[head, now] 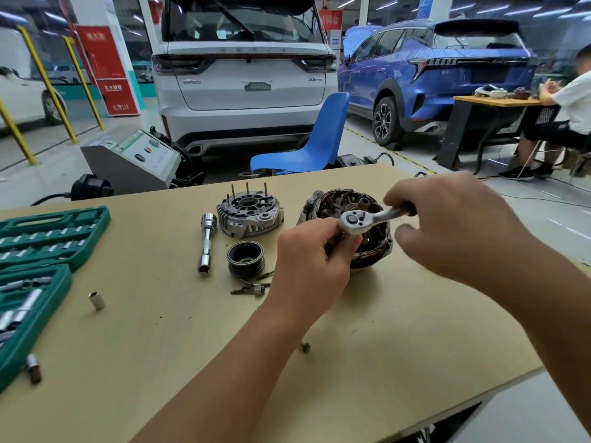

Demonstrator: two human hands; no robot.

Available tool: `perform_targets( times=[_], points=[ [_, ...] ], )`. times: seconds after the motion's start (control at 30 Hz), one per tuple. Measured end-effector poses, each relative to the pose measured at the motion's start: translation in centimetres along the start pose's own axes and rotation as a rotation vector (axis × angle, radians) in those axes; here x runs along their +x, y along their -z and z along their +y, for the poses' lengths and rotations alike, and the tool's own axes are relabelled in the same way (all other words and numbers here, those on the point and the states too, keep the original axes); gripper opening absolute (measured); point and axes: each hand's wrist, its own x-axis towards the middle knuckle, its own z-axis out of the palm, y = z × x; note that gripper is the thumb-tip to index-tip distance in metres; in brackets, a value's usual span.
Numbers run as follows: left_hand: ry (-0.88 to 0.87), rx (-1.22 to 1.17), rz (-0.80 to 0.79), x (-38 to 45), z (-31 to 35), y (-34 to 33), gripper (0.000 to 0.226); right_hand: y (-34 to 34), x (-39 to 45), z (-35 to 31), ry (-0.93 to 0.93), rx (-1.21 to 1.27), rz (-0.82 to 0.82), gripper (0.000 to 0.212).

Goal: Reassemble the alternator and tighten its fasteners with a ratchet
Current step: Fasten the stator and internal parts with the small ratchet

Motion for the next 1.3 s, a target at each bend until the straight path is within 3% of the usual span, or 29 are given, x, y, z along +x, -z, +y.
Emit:
perform_targets(
  times=[0.13,0.17,0.27,0.3,0.4,0.43,0.53,0.57,0.67,0.7,0.8,0.83,0.93,0.97,1.07,1.1,1.17,1.2,1.23,1.3],
  points=[
    [0.010,0.003,0.036,0.0,0.0,0.0,0.031,0.4,-0.3,-0.5,0.111,0.173,-0.366,0.006],
    [0.007,-0.002,0.031,0.0,-0.1,0.0,0.029,0.4,-0.1,-0.4,0.102,0.162,-0.366,0.012],
    [-0.008,-0.004,0.001,-0.1,-0.4,0.3,0.017,0.5,0.4,0.3,0.062,0.008,-0.071,0.022],
    [-0.011,-0.002,0.004,-0.1,-0.3,0.3,0.019,0.4,0.3,0.5,0.071,0.040,-0.086,0.016],
    [-0.009,-0.013,0.017,-0.1,-0.2,0.2,0.028,0.8,0.1,-0.4,0.095,0.302,-0.395,0.008],
    [-0.007,-0.025,0.012,-0.1,-0.2,0.2,0.028,0.7,0.2,-0.4,0.085,0.279,-0.382,0.010],
    [-0.019,-0.028,-0.012,-0.1,-0.3,0.3,0.024,0.1,0.5,-0.3,0.073,0.115,-0.045,0.018],
    [-0.018,-0.019,-0.011,-0.1,-0.3,0.3,0.024,-0.2,0.4,-0.4,0.080,0.150,-0.056,0.013],
    [-0.017,-0.001,0.005,-0.3,-0.3,0.3,0.021,-0.3,-0.1,-1.1,0.091,0.438,-0.380,0.005],
    [-0.020,0.011,0.004,-0.3,-0.3,0.3,0.020,-0.4,0.0,-0.9,0.096,0.424,-0.360,0.004],
    [-0.016,0.031,-0.025,-0.2,-0.2,0.4,0.016,-0.5,0.7,0.1,0.076,0.190,0.007,0.027],
    [-0.008,0.027,-0.023,-0.2,-0.3,0.4,0.017,-0.3,0.6,0.1,0.089,0.157,0.020,0.027],
    [-0.003,0.005,0.010,-0.2,-0.4,0.4,0.021,0.1,-0.1,-0.7,0.120,0.321,-0.312,0.008],
    [-0.004,0.002,0.010,-0.3,-0.4,0.4,0.020,0.0,-0.2,-0.6,0.117,0.321,-0.328,0.007],
    [-0.006,0.026,-0.027,-0.3,-0.2,0.4,0.017,-0.1,0.4,0.1,0.082,0.120,-0.038,0.021],
    [-0.002,0.032,-0.026,-0.3,-0.1,0.4,0.018,-0.1,0.3,0.1,0.088,0.131,-0.046,0.019],
    [0.016,0.027,0.002,-0.3,0.0,0.3,0.024,-0.1,-0.1,-0.5,0.145,0.215,-0.223,0.001],
    [0.021,0.014,0.016,-0.2,0.0,0.3,0.028,-0.1,-0.4,-0.9,0.173,0.232,-0.275,0.008],
    [0.022,-0.001,0.022,-0.2,0.0,0.3,0.031,-0.3,-0.5,-0.9,0.183,0.215,-0.267,0.010],
    [0.007,-0.004,0.005,-0.1,0.1,0.5,0.035,-0.4,-0.1,-0.6,0.127,0.132,-0.078,0.016]
  ],
)
